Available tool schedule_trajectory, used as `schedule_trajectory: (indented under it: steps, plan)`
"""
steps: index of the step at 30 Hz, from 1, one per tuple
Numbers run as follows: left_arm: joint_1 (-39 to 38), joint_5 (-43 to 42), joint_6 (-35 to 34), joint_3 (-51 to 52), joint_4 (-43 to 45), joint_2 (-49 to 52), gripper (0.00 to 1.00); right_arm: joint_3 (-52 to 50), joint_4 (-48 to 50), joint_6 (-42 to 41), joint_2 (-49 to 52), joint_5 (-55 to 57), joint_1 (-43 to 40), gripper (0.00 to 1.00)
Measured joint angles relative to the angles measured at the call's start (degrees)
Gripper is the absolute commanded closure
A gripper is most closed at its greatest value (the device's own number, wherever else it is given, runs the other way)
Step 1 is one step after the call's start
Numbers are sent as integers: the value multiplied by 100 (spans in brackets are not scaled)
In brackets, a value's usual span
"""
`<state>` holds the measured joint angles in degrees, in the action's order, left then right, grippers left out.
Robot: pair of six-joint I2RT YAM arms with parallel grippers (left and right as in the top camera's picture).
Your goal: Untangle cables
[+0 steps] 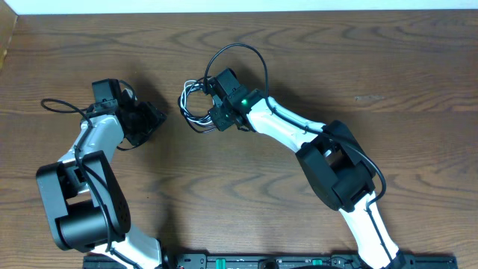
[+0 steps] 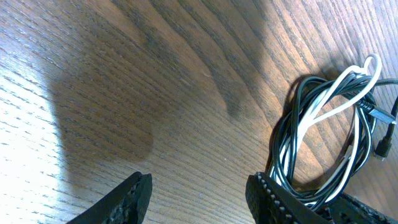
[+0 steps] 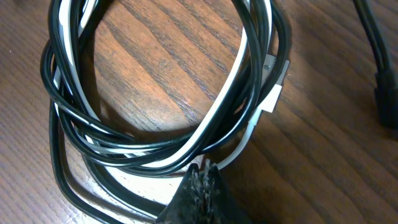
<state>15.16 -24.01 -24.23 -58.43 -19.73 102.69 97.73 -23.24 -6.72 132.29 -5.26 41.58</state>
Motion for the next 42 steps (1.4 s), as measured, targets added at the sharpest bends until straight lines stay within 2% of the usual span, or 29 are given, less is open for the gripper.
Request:
schedule_trajectory:
  steps: [26, 33, 42]
  plan:
    - [-22, -186, 4, 2, 92, 0, 47, 13, 492, 0, 195, 17, 13, 99]
    - [-345, -90, 7, 0, 160, 0, 47, 199, -245, 0, 184, -7, 13, 98]
    - [-927, 625, 9, 0, 304, 0, 47, 354, -1410, -2, 72, -391, 9, 97]
